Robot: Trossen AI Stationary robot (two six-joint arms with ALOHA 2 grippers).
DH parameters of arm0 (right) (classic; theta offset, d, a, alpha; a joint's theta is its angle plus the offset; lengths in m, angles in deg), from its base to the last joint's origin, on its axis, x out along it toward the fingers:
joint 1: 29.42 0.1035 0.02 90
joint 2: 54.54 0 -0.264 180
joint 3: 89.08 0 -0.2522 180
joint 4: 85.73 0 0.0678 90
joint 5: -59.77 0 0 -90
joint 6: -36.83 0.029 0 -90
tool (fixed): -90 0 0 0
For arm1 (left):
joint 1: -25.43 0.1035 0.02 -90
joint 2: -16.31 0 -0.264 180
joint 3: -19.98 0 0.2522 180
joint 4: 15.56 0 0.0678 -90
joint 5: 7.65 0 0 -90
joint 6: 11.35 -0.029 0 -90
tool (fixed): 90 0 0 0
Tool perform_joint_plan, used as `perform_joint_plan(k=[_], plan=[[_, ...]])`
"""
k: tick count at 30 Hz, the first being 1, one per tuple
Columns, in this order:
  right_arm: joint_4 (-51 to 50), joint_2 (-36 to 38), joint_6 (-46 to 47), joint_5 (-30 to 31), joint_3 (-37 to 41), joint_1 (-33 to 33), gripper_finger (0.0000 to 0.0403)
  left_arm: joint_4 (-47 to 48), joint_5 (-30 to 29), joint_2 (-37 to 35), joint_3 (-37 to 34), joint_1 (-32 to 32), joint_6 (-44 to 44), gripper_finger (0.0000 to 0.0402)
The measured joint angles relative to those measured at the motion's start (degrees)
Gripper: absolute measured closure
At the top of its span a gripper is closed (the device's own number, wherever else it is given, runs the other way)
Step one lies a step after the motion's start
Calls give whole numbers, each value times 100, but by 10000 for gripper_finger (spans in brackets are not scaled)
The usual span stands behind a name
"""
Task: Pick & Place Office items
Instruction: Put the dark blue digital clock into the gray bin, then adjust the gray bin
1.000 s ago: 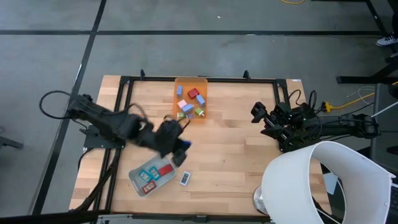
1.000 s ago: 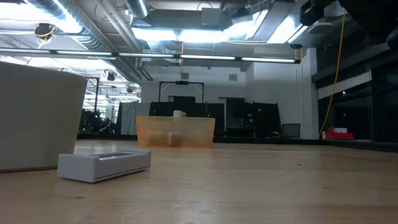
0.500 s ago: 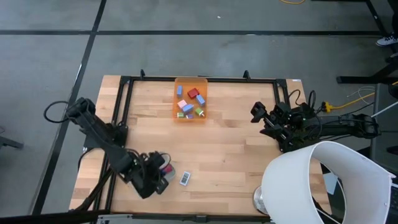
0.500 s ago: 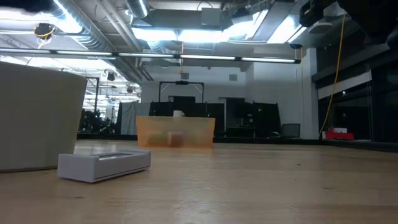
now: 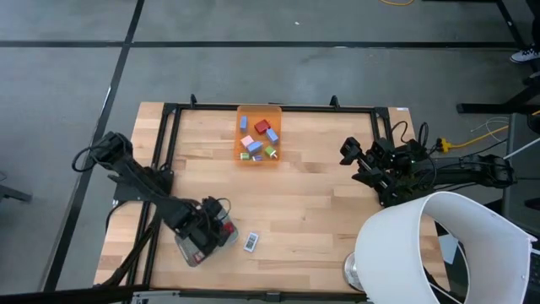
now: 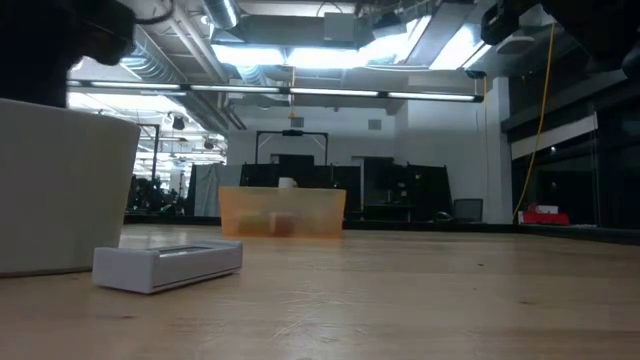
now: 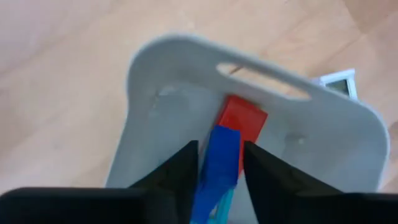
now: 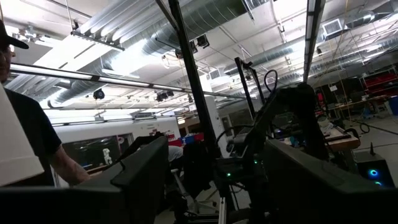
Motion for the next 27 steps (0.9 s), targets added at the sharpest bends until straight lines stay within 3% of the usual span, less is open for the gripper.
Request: perform_joint_plan(k=[9,12,17,22,27], plan=[[2,0,-2,0,0,0,142,-28,-221,-11,3,757,-533,169],[2,0,2,0,0,0,142,-535,-434,-117,3,945,-920,144],[0,0,18,0,0,0,142,-1790,-726,-247,63,1263,-1750,136],[0,0,20,77,0,1,142,-1891,-766,-245,484,1620,-2568,138],[-17,0,16,107,0,0,142,-2235,56,-245,705,1888,-3536,140]])
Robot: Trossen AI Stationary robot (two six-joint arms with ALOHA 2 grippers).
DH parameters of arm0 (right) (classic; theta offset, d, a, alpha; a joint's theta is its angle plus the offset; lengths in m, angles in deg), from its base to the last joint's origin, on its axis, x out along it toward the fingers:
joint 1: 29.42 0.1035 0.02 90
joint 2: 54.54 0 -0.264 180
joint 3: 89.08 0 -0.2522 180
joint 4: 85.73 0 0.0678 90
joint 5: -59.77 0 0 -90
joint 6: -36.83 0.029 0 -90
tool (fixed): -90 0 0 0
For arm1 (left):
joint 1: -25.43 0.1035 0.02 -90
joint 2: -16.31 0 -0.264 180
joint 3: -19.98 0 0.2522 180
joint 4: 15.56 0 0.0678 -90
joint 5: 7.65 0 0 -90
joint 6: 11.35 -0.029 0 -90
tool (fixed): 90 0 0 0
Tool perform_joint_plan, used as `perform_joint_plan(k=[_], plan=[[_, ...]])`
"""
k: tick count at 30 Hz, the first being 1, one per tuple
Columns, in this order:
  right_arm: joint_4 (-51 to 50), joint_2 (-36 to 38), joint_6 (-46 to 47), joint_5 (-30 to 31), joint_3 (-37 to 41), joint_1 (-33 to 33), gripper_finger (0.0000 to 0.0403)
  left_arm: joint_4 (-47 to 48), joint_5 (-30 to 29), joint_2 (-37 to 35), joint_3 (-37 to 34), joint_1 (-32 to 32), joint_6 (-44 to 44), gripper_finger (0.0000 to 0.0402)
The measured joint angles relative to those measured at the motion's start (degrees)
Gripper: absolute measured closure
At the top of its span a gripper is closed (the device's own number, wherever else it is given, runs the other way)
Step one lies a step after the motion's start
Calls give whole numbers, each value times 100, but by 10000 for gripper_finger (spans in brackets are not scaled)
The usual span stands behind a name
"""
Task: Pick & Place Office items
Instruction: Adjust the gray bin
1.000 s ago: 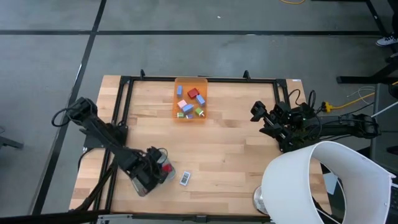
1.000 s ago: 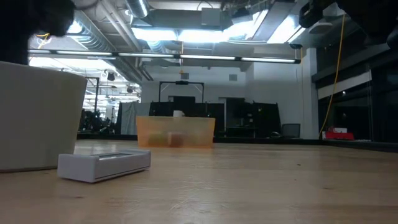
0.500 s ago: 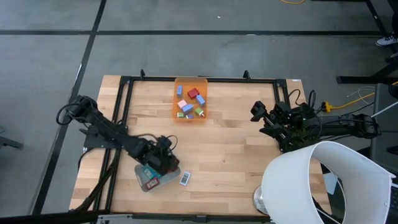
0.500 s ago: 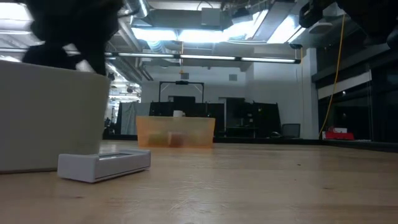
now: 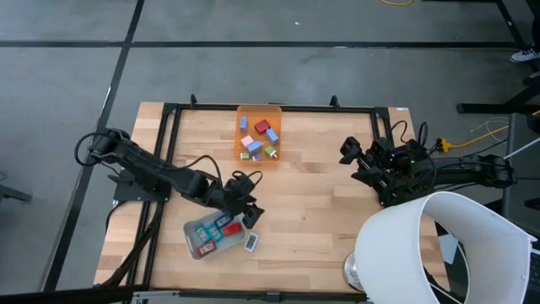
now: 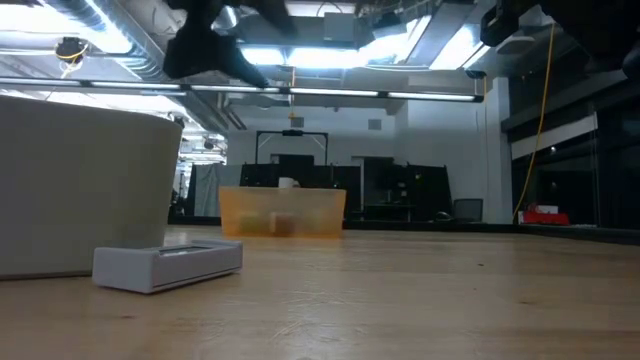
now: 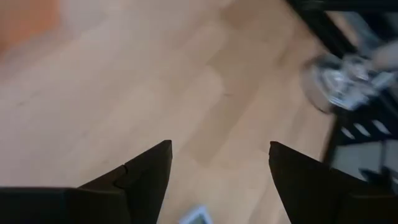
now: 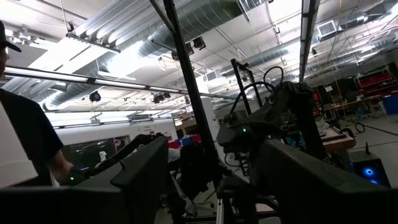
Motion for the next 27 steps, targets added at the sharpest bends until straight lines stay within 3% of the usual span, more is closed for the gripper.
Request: perform_joint_plan(k=[8,19,27], plan=[[-57,-2,-130,57,0,1,142,186,542,404,-127,329,-55,157],[-129,-46,-168,267,0,-13,142,154,1877,1540,-162,384,-326,193],[-151,-46,-164,341,0,-13,142,330,2514,1541,-164,147,-333,205]])
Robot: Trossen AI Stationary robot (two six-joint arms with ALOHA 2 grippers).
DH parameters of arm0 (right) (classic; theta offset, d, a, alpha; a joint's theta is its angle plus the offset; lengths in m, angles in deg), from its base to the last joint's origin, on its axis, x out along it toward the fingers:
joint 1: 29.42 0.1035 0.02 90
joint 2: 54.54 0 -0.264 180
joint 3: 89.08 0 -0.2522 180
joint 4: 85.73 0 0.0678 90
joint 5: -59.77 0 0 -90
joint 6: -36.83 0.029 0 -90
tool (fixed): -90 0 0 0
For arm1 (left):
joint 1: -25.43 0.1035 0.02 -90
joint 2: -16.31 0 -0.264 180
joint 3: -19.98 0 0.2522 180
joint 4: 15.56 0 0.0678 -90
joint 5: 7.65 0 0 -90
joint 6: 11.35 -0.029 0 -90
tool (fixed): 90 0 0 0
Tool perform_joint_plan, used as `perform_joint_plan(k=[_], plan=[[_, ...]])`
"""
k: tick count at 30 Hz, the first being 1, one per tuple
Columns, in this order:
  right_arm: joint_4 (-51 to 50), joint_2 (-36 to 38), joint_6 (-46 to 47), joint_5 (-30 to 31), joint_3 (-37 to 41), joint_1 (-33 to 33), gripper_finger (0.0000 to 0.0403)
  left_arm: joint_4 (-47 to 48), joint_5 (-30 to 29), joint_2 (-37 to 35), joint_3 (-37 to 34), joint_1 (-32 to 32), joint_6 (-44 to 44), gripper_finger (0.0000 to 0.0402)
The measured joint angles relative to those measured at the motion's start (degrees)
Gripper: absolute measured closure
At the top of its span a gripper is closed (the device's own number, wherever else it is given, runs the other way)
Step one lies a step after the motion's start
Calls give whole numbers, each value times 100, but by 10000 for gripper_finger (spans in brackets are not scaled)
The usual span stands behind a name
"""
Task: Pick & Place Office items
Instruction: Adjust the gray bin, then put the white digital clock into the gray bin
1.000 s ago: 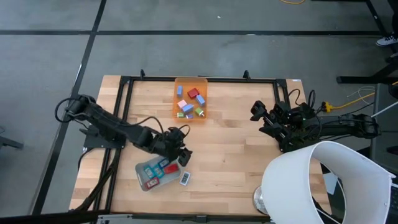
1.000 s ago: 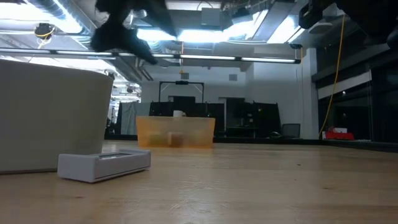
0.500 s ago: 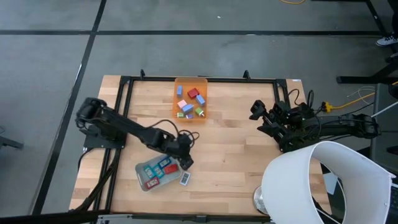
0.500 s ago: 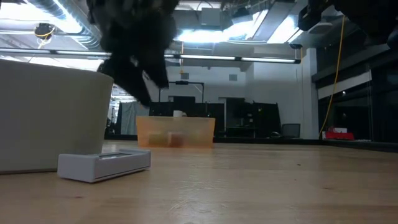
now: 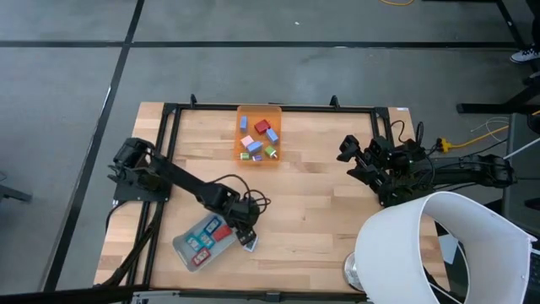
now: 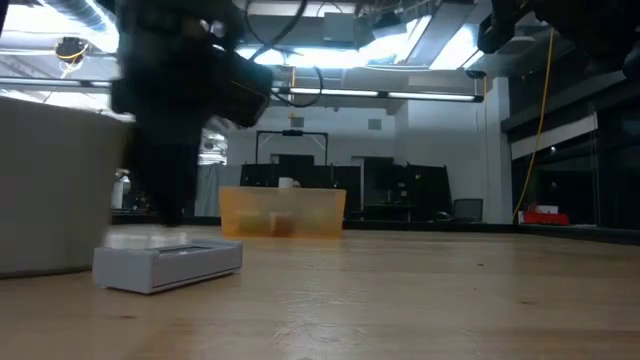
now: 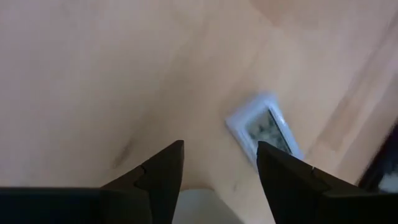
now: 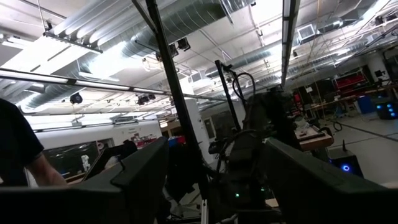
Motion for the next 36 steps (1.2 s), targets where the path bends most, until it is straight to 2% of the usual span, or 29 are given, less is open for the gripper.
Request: perform_joint_plan(k=[8,13,19,26,31,36], plan=[[-40,2,17,4,0,-1,142,979,51,-116,0,-412,65,208],[-61,2,17,6,0,-2,142,1046,-180,-116,0,-524,378,207],[-59,2,37,2,1,-1,142,1013,-899,-198,150,-334,998,206],[-66,2,166,-68,0,-1,142,863,-1151,-216,612,20,1794,203],[-84,2,166,-196,0,-2,142,874,-1242,-201,656,87,2229,174],[-180,2,210,-292,2,-2,142,748,-1185,-201,656,-102,2812,131]])
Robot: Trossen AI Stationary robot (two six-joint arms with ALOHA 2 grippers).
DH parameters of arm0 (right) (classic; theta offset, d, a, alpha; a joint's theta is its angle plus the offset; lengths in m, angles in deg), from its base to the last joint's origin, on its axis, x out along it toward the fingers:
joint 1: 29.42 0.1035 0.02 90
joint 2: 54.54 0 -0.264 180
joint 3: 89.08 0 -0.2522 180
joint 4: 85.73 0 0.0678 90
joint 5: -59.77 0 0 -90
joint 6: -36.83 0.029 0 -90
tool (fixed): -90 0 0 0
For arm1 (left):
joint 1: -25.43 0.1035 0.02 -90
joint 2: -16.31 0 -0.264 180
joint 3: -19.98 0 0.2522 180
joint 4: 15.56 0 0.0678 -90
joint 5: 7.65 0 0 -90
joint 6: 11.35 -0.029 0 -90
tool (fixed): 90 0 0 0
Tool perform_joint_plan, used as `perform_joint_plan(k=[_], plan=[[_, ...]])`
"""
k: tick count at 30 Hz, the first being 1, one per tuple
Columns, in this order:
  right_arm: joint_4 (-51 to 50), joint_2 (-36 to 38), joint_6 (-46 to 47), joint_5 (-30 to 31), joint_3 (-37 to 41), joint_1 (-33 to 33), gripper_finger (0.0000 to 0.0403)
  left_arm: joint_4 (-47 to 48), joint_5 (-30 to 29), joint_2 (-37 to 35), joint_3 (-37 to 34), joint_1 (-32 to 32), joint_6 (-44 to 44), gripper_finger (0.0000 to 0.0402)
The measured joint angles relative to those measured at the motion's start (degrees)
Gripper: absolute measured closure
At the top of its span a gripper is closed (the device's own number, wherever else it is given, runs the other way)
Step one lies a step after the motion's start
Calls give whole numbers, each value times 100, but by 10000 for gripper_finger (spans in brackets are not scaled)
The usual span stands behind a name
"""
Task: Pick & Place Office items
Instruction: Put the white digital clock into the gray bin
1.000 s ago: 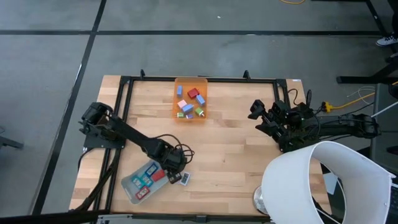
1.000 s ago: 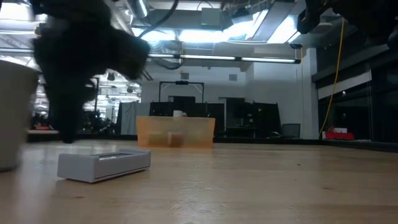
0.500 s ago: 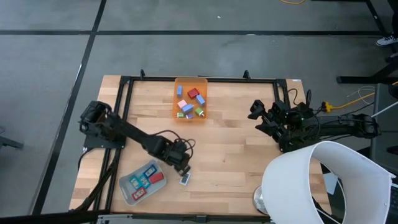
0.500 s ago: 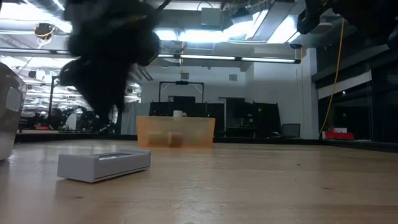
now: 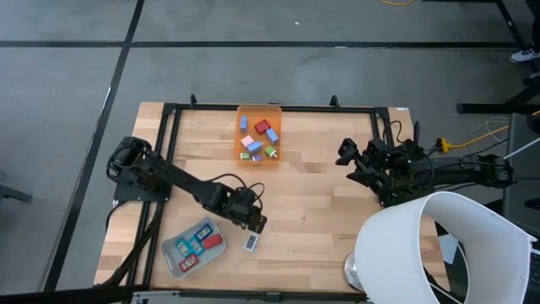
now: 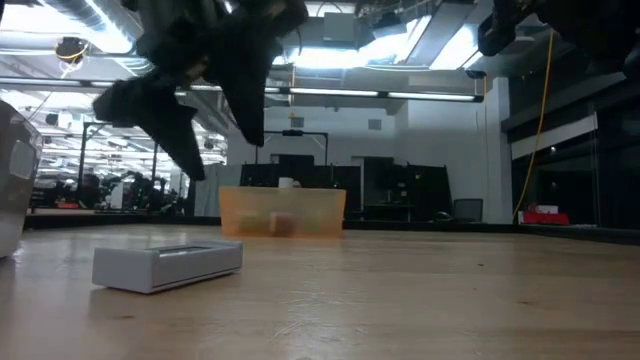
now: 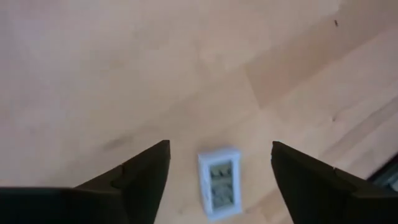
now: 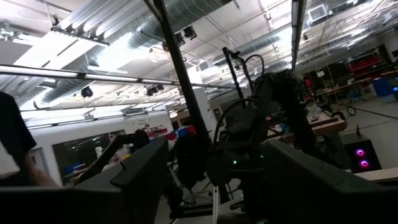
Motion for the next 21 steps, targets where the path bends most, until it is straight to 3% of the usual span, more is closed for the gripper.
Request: perform_joint_plan(k=[7,18,21], plan=[[-73,0,-24,-76,-2,0,142,-158,252,42,0,-176,632,101],[-299,0,-24,-75,-2,0,142,-483,960,414,22,-18,692,100],[-298,0,-26,-75,-1,-1,142,-273,1249,751,357,12,554,100]])
